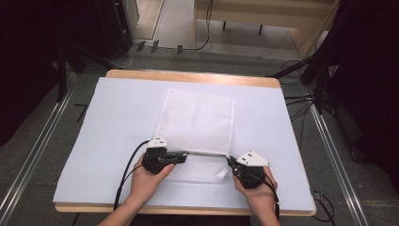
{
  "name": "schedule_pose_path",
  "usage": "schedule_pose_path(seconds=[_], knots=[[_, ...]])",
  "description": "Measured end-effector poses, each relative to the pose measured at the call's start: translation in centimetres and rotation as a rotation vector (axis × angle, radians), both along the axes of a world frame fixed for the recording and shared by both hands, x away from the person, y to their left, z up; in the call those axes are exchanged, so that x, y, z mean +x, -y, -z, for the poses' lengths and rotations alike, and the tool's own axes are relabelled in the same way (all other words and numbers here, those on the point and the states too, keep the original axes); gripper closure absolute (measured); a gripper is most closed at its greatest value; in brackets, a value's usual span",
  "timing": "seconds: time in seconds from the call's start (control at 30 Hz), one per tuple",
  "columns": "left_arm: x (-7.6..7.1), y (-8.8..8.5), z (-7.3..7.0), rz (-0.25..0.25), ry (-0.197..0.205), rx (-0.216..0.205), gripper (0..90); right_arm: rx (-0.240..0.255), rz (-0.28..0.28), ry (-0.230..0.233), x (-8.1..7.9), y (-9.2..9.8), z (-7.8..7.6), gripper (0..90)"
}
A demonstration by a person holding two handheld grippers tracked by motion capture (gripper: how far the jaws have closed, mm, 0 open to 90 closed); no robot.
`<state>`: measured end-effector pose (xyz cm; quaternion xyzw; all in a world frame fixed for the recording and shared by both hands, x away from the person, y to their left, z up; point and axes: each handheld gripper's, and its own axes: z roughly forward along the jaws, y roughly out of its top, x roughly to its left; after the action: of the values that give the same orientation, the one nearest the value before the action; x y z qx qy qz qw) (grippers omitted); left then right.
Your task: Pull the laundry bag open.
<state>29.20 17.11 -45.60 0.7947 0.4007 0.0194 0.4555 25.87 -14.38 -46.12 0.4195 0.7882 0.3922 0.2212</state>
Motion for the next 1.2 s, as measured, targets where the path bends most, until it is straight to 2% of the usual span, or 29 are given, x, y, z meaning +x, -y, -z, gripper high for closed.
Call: schedule_pose_path(seconds=[0.03, 0.07, 0.2, 0.4, 0.63, 0.73, 0.9, 1.07, 1.2], knots=[[-0.1, -1.3, 0.1, -0.020, -0.005, -0.005, 87.9, -0.004, 0.004, -0.001, 0.1, 0.1, 0.0, 87.4], [-0.1, -1.3, 0.1, -0.020, -0.005, -0.005, 88.0, -0.004, 0.004, -0.001, 0.1, 0.1, 0.0, 87.4], [-0.4, -3.5, 0.3, -0.048, -0.014, -0.013, 88.0, -0.002, 0.011, -0.010, 0.2, 0.3, 0.2, 87.4], [-1.1, -5.5, 0.0, -0.054, 0.013, 0.005, 88.0, -0.002, 0.020, -0.011, 0.2, 0.2, 0.1, 87.4], [-1.6, -8.5, -0.1, -0.093, 0.004, -0.017, 88.0, 0.005, 0.032, -0.010, 0.3, 0.9, 0.1, 87.4], [-2.0, -8.9, -0.1, -0.086, 0.006, -0.008, 88.0, 0.004, 0.030, -0.010, 0.4, 0.8, 0.1, 87.4], [-2.3, -9.1, -0.2, -0.087, 0.032, 0.017, 87.9, -0.006, 0.033, -0.007, 0.4, 0.8, 0.1, 87.4], [-2.3, -10.0, -0.1, -0.113, 0.022, -0.020, 87.9, 0.014, 0.037, -0.016, 0.6, 1.3, 0.1, 87.4], [-2.3, -10.1, 0.0, -0.118, 0.017, -0.018, 87.9, 0.002, 0.033, -0.012, 0.5, 1.0, 0.1, 87.4]])
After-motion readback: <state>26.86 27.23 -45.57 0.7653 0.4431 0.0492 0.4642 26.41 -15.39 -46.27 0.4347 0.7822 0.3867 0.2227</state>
